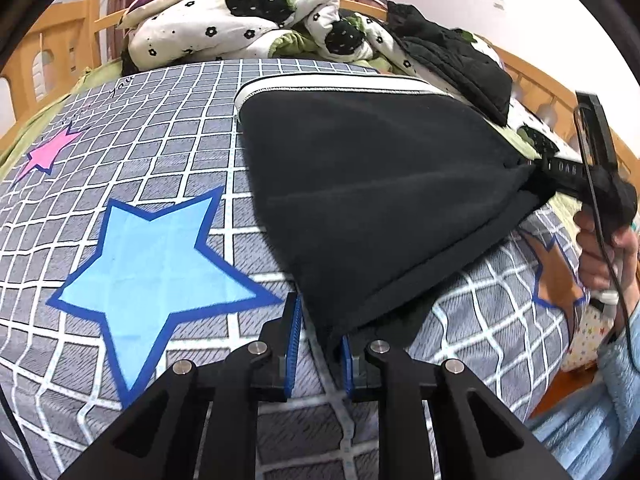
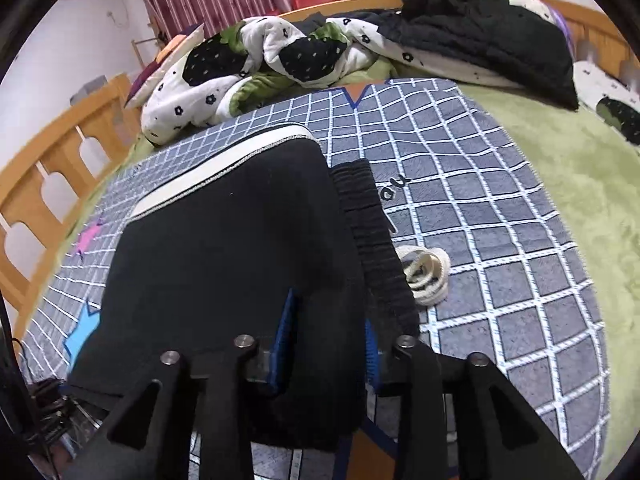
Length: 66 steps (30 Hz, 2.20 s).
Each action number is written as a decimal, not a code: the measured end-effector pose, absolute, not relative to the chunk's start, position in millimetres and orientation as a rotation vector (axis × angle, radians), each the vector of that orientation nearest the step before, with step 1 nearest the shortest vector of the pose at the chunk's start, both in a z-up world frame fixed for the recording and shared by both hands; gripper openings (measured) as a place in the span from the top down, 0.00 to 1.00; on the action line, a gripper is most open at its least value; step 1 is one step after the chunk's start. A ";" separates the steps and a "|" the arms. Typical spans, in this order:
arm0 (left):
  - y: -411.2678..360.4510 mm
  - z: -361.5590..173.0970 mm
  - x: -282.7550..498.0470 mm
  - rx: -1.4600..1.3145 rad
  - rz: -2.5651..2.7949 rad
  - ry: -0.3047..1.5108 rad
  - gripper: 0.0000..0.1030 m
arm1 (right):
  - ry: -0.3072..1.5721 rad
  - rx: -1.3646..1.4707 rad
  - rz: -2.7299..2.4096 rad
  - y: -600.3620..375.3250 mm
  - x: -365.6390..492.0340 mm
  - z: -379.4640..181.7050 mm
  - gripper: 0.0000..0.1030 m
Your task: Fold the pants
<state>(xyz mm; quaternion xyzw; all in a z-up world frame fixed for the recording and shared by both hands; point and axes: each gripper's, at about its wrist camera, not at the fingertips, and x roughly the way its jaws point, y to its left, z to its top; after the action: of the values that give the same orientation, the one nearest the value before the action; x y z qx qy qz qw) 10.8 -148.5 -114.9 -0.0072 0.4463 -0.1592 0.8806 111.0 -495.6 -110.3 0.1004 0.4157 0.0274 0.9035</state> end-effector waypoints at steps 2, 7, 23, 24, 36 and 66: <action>-144.8 -111.5 3.5 -0.004 -0.354 0.922 0.81 | 0.856 0.218 0.041 -499.9 106.2 -106.5 0.62; -128.6 -102.9 -13.8 -0.020 -0.374 0.919 0.76 | 0.792 0.246 -0.020 -512.3 93.1 -88.2 0.59; -84.8 -78.5 80.7 -0.219 -0.359 0.898 0.52 | 0.730 0.217 -0.045 -503.8 123.8 -62.1 0.33; -90.2 -79.8 89.9 -0.215 -0.368 0.905 0.52 | 0.728 0.225 -0.043 -505.3 128.8 -62.4 0.32; -142.1 -139.4 157.8 -0.238 -0.473 1.043 0.44 | 1.017 0.353 0.110 -532.7 191.8 -144.4 0.32; 22.5 -38.1 197.0 -0.234 -0.363 0.906 0.88 | 0.723 0.506 0.329 -362.7 178.0 -51.8 0.79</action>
<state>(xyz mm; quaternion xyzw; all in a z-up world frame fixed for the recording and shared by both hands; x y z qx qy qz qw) 197.0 22.5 -38.1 -0.1124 0.4342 -0.1737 0.8767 178.0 -362.7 -51.8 0.2436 0.3485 0.1585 0.8911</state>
